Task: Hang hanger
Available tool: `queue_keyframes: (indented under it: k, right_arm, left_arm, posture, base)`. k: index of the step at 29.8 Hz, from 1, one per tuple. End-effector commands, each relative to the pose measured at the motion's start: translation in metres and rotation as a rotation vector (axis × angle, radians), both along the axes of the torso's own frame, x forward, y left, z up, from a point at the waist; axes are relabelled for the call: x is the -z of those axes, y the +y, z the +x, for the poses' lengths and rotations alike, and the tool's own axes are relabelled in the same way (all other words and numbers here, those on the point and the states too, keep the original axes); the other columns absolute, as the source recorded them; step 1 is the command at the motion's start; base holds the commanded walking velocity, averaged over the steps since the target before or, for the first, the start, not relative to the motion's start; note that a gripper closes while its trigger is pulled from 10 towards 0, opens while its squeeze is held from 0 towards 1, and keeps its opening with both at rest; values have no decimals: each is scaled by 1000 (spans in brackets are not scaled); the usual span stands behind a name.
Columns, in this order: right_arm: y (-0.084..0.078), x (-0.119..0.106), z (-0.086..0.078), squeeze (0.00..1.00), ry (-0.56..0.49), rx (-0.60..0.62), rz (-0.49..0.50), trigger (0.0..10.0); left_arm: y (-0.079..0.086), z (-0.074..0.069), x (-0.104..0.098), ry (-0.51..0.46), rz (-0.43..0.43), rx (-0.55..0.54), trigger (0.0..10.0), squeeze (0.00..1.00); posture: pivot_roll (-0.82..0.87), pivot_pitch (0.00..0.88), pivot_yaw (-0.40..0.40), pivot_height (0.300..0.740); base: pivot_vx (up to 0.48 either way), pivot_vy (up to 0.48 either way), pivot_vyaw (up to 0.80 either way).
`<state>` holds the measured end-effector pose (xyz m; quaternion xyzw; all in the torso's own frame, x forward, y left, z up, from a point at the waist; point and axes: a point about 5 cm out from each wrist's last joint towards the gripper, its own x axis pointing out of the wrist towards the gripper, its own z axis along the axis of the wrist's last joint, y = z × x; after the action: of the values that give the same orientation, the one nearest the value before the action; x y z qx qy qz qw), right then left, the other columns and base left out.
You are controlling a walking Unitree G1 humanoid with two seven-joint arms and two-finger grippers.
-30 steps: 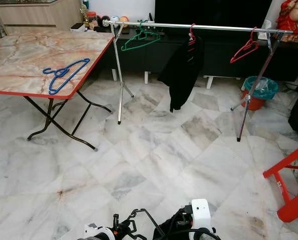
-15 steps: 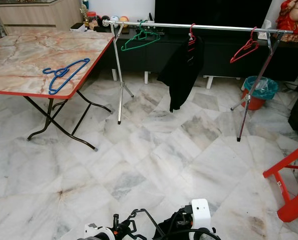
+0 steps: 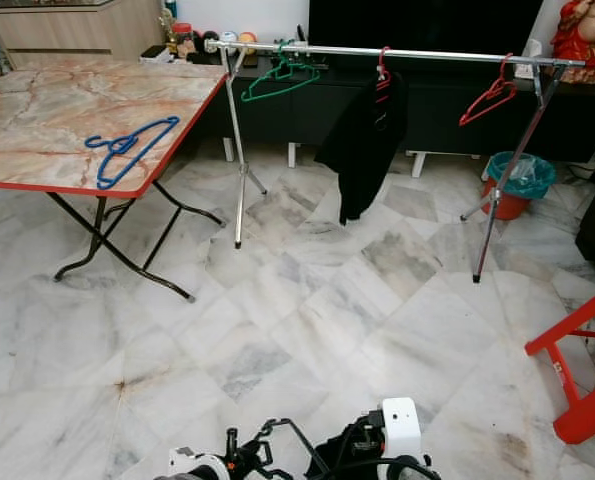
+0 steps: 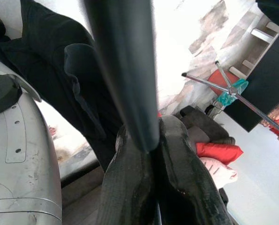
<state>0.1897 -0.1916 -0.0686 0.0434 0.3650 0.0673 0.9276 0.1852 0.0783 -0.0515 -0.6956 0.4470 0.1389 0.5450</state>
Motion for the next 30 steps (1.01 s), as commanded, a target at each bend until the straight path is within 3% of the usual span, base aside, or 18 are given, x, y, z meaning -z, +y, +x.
queue_keyframes:
  k: [1,12,13,15,17,24,27,30]
  right_arm:
    - [-2,-4,5,0,-29,20,-1,10000]
    - [-2,-4,5,0,-29,20,-1,10000]
    - [-2,-3,4,0,-27,20,-3,10000]
    - [-20,24,-48,0,190,204,-4,10000]
    - [-25,33,-71,0,286,282,5,10000]
    - [-19,33,-67,0,303,262,8,10000]
    - [-14,32,-58,0,296,256,25,10000]
    - [-9,31,-52,0,291,247,38,10000]
  left_arm:
    - [-43,171,-270,-1501,689,210,10000,0]
    - [-43,171,-270,-1501,689,210,10000,0]
    - [-40,173,-264,-1491,726,230,10000,0]
    - [-56,155,-230,-1537,706,491,10000,0]
    - [-68,143,-222,-1569,657,587,10000,0]
    - [-76,136,-256,-1726,589,534,10000,0]
    - [-76,128,-285,-1803,462,444,10000,0]
    - [-77,125,-295,-1818,390,409,10000,0]
  posture:
    - [-15,0,66,740]
    - [-15,0,66,740]
    - [-16,0,0,740]
    - [-15,0,0,740]
    - [-13,0,0,740]
    - [-13,0,0,740]
    - [-10,0,0,740]
    - [-6,0,0,740]
  base:
    - [0,0,0]
    - [0,0,0]
    - [0,0,0]
    - [0,0,0]
    - [0,0,0]
    - [0,0,0]
    - [0,0,0]
    - [0,0,0]
